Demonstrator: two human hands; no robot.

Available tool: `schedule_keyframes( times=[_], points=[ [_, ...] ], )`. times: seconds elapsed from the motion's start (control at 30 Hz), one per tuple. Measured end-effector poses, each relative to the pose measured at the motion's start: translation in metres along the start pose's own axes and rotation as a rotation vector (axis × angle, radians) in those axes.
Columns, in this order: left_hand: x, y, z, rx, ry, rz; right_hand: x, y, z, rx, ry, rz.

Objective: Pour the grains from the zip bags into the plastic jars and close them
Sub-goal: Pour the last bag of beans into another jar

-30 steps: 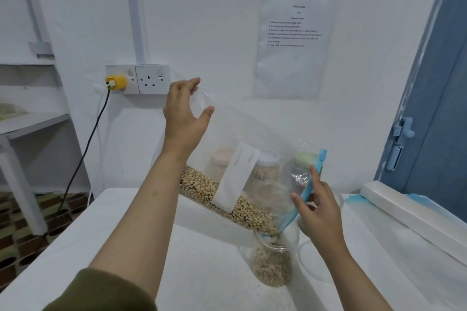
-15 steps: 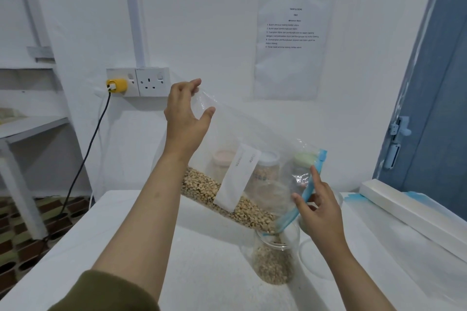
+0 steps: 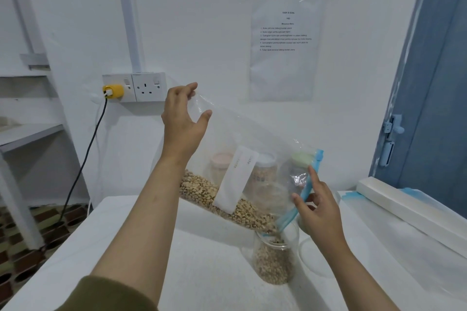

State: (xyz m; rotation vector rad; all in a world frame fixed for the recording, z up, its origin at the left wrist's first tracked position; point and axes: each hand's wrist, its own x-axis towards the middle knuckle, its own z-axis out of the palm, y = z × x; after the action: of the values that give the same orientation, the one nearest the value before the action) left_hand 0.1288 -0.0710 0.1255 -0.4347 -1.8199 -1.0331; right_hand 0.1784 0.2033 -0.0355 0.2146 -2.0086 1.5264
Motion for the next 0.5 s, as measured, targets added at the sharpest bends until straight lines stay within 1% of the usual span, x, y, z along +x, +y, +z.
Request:
schedule_keyframes(
  times=[0.5],
  points=[
    [0.0, -0.0021, 0.0011, -0.001, -0.003, 0.018, -0.0004, 0.0024, 0.001, -0.012, 0.012, -0.002]
  ],
)
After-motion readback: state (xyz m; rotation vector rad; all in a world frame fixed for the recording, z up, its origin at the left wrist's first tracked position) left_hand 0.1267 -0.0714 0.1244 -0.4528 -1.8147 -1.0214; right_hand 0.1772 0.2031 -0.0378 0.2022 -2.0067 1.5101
